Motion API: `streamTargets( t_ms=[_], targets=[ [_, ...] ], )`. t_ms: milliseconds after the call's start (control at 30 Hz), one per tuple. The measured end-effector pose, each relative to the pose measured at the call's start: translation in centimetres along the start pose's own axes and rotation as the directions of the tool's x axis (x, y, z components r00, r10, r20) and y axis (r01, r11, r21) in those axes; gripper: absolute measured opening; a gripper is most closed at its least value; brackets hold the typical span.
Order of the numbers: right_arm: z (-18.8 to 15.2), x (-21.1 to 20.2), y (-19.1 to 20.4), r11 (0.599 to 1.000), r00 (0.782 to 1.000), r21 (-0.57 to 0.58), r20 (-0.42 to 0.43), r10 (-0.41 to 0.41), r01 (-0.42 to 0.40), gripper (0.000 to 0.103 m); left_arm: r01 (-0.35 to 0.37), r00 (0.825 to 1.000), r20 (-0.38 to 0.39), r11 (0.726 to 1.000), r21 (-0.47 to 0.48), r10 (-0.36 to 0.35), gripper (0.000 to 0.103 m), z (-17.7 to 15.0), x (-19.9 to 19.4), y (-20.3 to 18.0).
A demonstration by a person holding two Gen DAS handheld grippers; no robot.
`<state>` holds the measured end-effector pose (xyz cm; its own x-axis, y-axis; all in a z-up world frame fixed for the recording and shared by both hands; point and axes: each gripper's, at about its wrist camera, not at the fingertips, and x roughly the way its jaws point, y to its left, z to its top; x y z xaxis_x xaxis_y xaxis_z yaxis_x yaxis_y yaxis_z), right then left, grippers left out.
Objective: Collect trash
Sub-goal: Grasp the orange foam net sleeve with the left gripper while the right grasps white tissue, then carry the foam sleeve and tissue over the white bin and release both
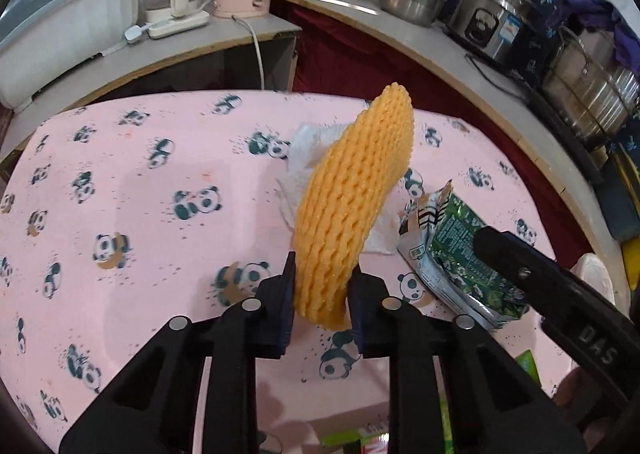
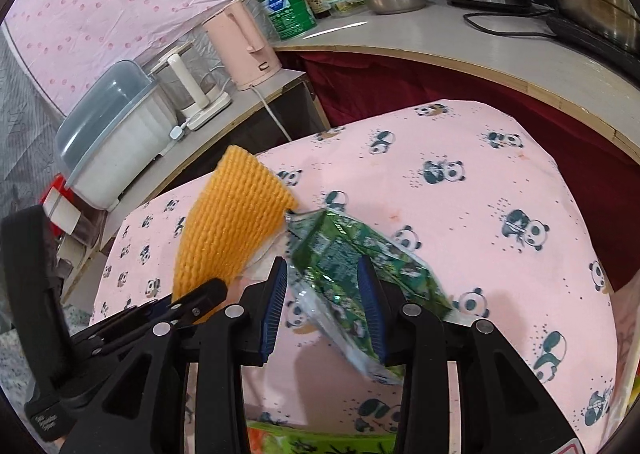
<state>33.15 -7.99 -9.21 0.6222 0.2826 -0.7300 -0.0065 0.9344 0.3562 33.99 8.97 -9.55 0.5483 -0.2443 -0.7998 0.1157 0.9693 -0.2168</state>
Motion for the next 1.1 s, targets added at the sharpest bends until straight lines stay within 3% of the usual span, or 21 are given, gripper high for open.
streamTargets(
  t_ms=[133, 267, 467, 633, 700, 767, 833, 1100],
  targets=[
    [0.2, 0.5, 2.2, 0.999, 0.999, -0.044, -0.005, 0.033, -0.033, 0.036, 0.0, 0.999, 0.046, 0.998, -0.063, 0.003, 0.021, 0.4, -2.4, 1.9],
    [0.3, 2.3, 4.5, 0.995, 0.998, -0.082, -0.03, 0.054, -0.056, 0.036, -0.07, 0.993, 0.092, 0.992, -0.105, 0.08, 0.021, 1.0, -4.0, 3.7],
    [1.4, 6.0, 6.7, 0.994, 0.996, -0.092, -0.077, 0.043, -0.05, 0.036, -0.134, 0.985, 0.088, 0.977, -0.165, 0.15, 0.021, 1.8, -3.6, 6.4],
    [2.6, 9.1, 6.7, 0.997, 0.992, -0.071, -0.125, -0.013, 0.004, 0.036, -0.14, 0.986, 0.064, 0.971, -0.194, 0.155, 0.021, 2.1, -2.4, 7.7],
    [2.6, 10.3, 6.4, 0.998, 0.987, -0.057, -0.163, -0.015, 0.005, 0.031, -0.139, 0.987, 0.057, 0.97, -0.198, 0.153, 0.021, 2.0, -2.0, 7.8],
    [2.3, 10.6, 6.3, 0.997, 0.986, -0.067, -0.163, -0.041, 0.031, 0.018, -0.137, 0.987, 0.052, 0.971, -0.198, 0.15, 0.021, 1.8, -1.8, 7.8],
    [2.0, 10.5, 6.4, 0.994, 0.985, -0.1, -0.166, -0.054, 0.038, 0.011, -0.137, 0.988, 0.047, 0.971, -0.194, 0.149, 0.021, 1.6, -1.7, 7.6],
    [-2.0, 7.3, 6.7, 0.986, 0.976, -0.165, -0.215, -0.04, 0.004, 0.008, -0.119, 0.992, 0.016, 0.978, -0.174, 0.123, 0.021, -1.0, -2.9, 5.8]
  ],
)
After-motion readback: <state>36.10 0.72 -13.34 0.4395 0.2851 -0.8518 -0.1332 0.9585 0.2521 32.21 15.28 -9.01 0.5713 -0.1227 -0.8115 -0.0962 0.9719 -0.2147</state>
